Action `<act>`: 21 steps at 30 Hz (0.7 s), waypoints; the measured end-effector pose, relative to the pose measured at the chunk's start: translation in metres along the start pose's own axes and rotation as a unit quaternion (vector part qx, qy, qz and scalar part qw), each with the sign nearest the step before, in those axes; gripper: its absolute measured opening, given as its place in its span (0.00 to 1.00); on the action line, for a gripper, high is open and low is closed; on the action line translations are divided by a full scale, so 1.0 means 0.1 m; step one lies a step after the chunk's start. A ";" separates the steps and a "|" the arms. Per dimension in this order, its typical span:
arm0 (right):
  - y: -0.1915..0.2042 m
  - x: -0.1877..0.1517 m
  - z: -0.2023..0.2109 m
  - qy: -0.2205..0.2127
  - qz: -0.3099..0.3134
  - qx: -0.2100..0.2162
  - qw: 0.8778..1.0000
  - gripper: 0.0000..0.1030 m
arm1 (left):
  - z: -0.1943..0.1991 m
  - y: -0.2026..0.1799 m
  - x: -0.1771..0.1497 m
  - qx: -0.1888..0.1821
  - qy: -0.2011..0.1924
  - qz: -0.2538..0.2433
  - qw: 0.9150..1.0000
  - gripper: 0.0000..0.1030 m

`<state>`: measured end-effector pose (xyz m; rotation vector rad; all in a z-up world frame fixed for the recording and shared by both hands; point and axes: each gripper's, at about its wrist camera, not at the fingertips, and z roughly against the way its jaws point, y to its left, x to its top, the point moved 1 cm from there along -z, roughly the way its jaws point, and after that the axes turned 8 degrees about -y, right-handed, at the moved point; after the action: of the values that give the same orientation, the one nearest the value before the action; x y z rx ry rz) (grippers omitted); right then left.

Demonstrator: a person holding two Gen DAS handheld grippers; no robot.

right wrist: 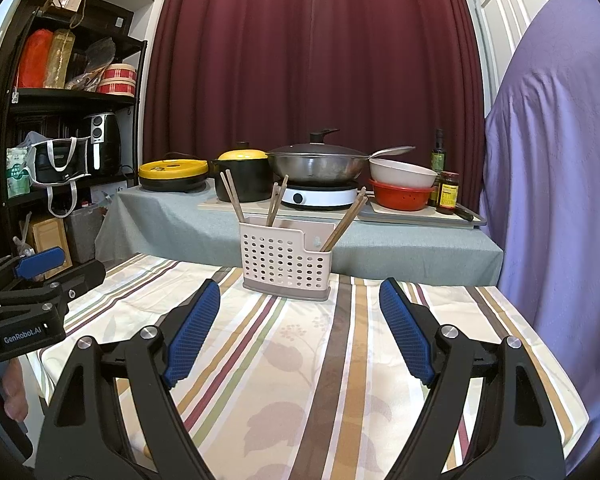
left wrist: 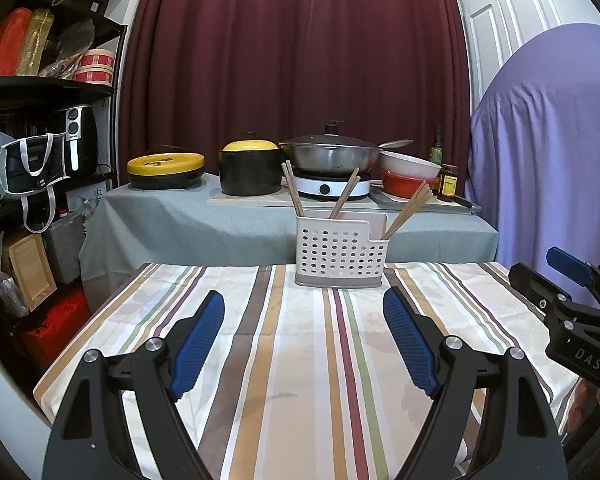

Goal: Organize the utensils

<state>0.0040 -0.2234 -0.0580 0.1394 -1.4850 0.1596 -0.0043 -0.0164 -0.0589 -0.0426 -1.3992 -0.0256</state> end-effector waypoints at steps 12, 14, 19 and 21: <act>0.01 -0.01 0.01 0.002 0.001 0.001 1.000 0.78 | -0.01 0.00 -0.02 0.002 0.001 -0.002 1.000 0.81; 0.01 -0.02 0.02 0.003 0.002 0.001 1.000 0.78 | -0.01 0.00 -0.02 0.000 0.000 -0.002 1.000 0.81; 0.02 -0.04 0.02 0.005 0.002 0.001 1.000 0.78 | -0.01 0.02 -0.02 0.000 -0.006 0.006 1.000 0.82; 0.02 -0.04 0.01 0.005 0.002 0.001 1.000 0.78 | 0.00 0.02 -0.01 0.003 -0.009 0.002 1.000 0.82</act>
<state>0.0018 -0.2216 -0.0617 0.1377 -1.4749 0.1652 -0.0040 -0.0140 -0.0605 -0.0414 -1.4172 -0.0175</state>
